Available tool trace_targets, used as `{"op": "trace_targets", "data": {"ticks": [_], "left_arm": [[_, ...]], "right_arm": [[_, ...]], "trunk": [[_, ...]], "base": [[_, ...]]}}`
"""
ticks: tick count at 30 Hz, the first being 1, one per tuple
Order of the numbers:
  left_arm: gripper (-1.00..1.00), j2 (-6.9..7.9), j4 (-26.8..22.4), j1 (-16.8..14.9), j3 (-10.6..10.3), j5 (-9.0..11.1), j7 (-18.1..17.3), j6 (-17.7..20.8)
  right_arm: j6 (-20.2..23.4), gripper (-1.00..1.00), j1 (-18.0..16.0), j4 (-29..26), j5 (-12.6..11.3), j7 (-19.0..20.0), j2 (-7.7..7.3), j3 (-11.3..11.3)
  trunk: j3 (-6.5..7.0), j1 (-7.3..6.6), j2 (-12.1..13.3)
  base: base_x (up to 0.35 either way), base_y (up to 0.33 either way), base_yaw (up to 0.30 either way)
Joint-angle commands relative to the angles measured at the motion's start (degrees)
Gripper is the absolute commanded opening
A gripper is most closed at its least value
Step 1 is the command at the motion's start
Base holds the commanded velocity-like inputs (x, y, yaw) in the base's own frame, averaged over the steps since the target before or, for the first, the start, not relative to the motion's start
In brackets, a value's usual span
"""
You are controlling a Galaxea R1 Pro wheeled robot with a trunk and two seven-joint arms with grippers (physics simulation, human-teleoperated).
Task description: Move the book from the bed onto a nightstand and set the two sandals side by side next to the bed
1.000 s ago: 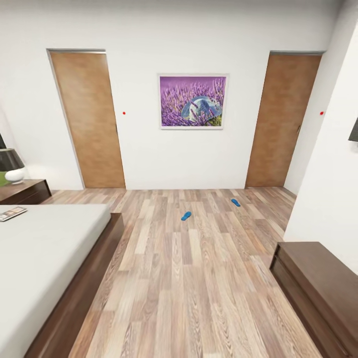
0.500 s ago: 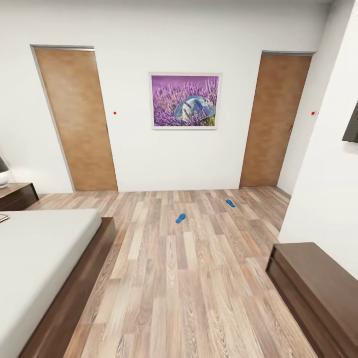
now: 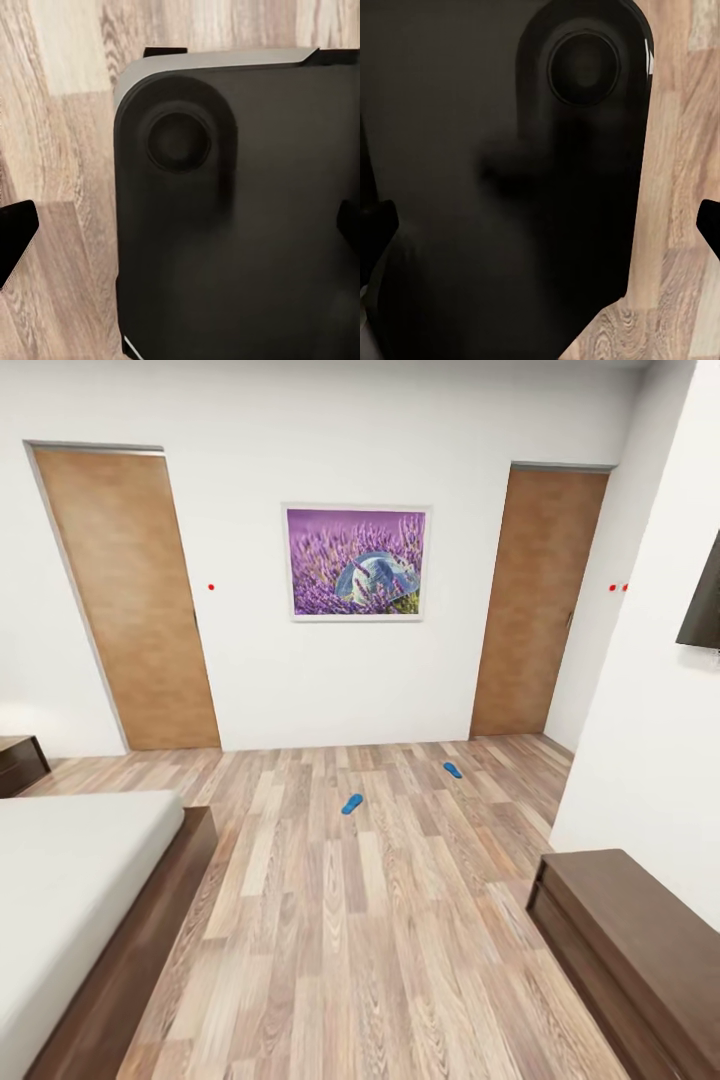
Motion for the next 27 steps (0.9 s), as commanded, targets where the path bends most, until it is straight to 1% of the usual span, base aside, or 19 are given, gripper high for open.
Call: {"op": "trace_targets", "data": {"ticks": [1, 27], "left_arm": [[1.0, 0.0, -0.01, -0.01, 0.04, 0.03, -0.03, -0.15], [1.0, 0.05, -0.11, -0.01, 0.19, 0.01, -0.03, -0.12]], "right_arm": [[0.03, 1.0, -0.06, 0.08, 0.02, -0.02, 0.01, -0.04], [0.03, 1.0, -0.06, 0.08, -0.01, -0.02, 0.01, -0.11]], "trunk": [[-0.05, 0.01, -0.02], [-0.05, 0.01, -0.02]], "base": [[0.158, 0.0, -0.083], [0.158, 0.001, -0.083]]}}
